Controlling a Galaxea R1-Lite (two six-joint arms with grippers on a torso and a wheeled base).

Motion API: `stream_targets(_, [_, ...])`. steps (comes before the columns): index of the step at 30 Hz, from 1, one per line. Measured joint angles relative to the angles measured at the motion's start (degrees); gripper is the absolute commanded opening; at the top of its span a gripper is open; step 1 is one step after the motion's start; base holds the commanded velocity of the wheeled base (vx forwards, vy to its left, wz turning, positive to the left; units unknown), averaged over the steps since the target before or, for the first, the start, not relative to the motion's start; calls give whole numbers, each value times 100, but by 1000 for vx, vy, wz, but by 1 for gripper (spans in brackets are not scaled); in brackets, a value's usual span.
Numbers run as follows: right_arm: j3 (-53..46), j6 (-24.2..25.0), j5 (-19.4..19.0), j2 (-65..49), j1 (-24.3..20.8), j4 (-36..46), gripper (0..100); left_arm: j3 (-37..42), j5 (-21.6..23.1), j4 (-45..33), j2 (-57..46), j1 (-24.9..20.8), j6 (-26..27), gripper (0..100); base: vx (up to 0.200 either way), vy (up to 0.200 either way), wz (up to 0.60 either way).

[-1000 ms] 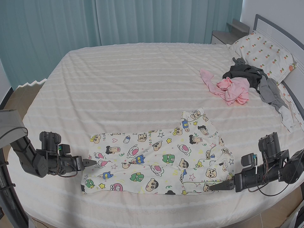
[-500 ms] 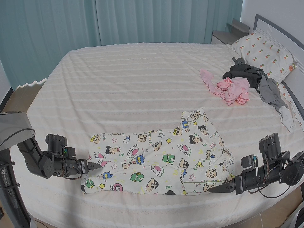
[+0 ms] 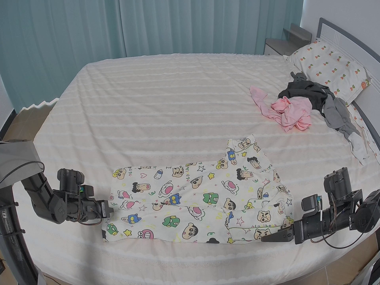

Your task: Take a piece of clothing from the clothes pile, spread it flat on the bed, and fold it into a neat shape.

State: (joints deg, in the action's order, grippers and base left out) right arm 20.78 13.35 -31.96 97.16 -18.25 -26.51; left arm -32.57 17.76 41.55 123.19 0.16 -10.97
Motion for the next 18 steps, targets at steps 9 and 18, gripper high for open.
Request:
stream_targets(9, [-6,0,2,5,0,2,100,55,-176,-358,-183,17,52,0,0,0,0])
stream_targets(18, [-12,-30,0,41,0,5,100,41,-184,-1585,-795,24,457,0,0,0,0])
